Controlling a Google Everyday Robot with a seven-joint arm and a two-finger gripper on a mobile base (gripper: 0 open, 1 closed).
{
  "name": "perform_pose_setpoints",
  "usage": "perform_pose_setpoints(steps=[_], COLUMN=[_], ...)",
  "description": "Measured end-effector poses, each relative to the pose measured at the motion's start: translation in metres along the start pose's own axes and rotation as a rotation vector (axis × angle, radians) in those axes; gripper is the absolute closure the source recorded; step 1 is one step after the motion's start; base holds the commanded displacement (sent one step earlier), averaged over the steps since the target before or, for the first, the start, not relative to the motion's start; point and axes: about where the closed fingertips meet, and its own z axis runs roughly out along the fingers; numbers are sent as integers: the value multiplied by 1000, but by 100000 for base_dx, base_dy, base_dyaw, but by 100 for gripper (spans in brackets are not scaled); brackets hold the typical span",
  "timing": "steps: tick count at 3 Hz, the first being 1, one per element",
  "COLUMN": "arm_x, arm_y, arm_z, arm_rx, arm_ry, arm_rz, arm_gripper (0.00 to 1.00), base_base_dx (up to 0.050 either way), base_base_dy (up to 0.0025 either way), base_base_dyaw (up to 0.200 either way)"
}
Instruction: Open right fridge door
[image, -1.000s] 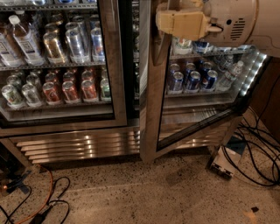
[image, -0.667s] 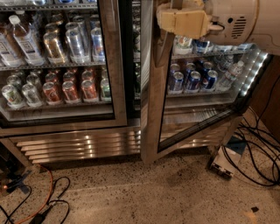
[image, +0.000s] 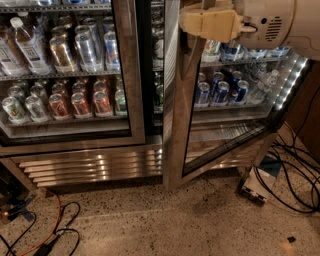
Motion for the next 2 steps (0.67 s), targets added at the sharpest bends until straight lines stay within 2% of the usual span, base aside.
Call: perform_pose_setpoints(steps=[1, 2], arm_x=[0, 0], arm_y=[2, 16], arm_z=[-3, -12], arm_rx=[6, 28], arm_ry=[9, 38], arm_rz=[3, 17], arm_gripper=[35, 11], base_base_dx=[0, 0], base_base_dy=[0, 0], base_base_dyaw=[0, 0])
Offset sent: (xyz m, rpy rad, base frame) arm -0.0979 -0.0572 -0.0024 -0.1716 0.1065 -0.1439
